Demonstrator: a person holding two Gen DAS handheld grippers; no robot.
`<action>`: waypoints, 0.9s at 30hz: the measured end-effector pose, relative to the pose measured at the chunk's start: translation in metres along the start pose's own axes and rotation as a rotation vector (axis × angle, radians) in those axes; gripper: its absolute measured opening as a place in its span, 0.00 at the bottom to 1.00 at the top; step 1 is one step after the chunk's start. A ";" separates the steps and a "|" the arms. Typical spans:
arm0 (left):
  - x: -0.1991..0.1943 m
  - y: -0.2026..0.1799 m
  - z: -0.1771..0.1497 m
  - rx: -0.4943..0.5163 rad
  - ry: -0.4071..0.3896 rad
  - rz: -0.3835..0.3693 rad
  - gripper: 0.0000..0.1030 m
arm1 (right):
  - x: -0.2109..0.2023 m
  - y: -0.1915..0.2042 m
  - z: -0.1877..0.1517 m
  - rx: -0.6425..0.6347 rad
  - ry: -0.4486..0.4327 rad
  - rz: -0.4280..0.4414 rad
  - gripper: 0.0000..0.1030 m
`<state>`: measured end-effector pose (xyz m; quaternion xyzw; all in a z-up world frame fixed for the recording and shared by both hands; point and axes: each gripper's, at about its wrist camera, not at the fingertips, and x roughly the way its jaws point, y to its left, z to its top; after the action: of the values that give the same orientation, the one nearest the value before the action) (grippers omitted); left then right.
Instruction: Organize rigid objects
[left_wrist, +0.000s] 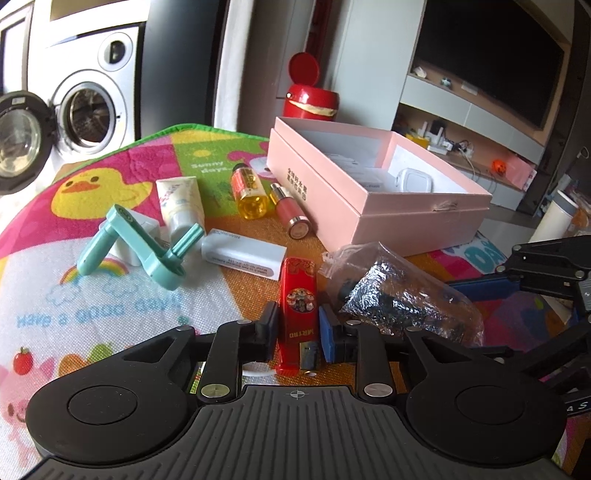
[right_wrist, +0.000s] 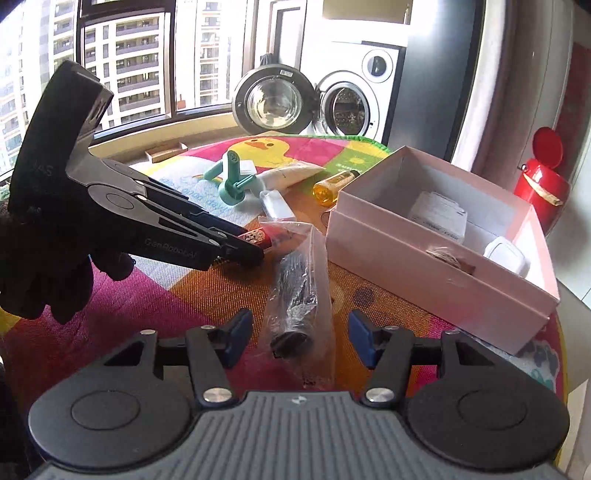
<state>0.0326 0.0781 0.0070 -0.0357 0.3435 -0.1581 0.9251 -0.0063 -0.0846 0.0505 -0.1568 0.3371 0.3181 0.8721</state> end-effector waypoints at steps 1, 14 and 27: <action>-0.001 0.001 -0.001 -0.002 -0.003 -0.005 0.26 | 0.009 -0.001 0.004 0.005 0.015 -0.002 0.50; -0.068 -0.039 -0.010 0.220 -0.103 -0.029 0.11 | -0.060 -0.016 -0.010 0.120 0.008 -0.010 0.20; -0.058 -0.010 -0.002 0.181 0.022 0.055 0.17 | -0.097 -0.039 -0.051 0.259 -0.058 -0.125 0.20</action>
<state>-0.0131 0.0872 0.0437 0.0592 0.3385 -0.1636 0.9247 -0.0607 -0.1820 0.0829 -0.0544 0.3398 0.2212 0.9125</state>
